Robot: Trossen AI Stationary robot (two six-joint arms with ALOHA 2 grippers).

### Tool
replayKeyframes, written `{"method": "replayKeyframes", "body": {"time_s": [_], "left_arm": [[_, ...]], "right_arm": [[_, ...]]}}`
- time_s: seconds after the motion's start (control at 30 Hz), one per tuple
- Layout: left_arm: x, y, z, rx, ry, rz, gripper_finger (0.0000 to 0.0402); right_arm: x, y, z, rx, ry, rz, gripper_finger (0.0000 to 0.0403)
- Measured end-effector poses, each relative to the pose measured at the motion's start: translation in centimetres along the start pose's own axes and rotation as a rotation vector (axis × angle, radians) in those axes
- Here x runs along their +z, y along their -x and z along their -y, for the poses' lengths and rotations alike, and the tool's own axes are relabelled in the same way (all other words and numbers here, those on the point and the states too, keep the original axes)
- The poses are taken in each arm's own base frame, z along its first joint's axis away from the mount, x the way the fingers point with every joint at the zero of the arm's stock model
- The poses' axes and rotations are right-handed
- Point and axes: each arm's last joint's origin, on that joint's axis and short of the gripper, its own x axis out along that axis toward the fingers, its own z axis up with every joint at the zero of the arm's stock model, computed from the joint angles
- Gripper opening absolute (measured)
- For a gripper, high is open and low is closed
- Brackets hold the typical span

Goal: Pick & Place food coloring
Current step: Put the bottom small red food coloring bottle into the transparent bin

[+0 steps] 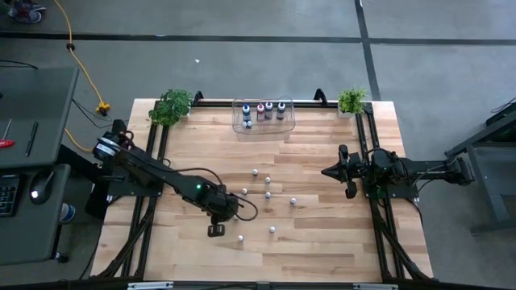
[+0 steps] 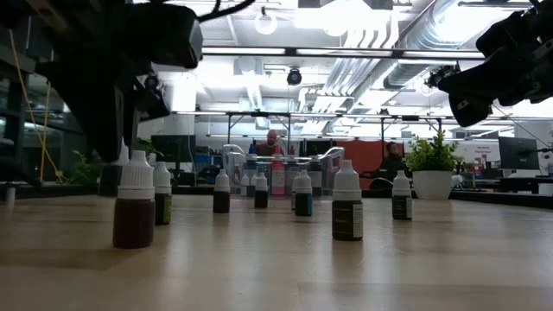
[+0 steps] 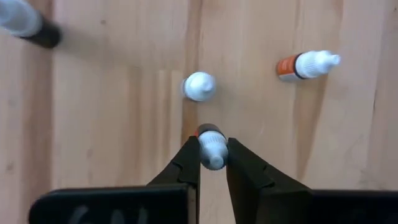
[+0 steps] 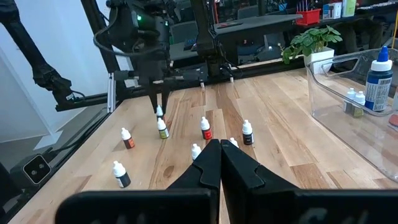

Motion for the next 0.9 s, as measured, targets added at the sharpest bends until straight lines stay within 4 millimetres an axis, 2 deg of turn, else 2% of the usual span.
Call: {"method": "replayKeyframes", "body": {"time_s": [0.27,0.47,0.7,0.9], "left_arm": [[-0.6,2.7,-0.2,0.005,0.008,0.017,0.0039],[-0.8,5.4,-0.3,0.013,0.005,0.104,0.0041],[-0.4,8.7,-2.4,0.038,0.117,0.232,0.0041],[1.6,11.6,-4.7,0.093,0.259,0.325,0.0041]], "right_arm": [[0.0,0.0,0.0,0.0,0.0,0.0,0.0],[0.0,0.0,0.0,0.0,0.0,0.0,0.0],[0.0,0.0,0.0,0.0,0.0,0.0,0.0],[0.0,0.0,0.0,0.0,0.0,-0.002,0.0]]}}
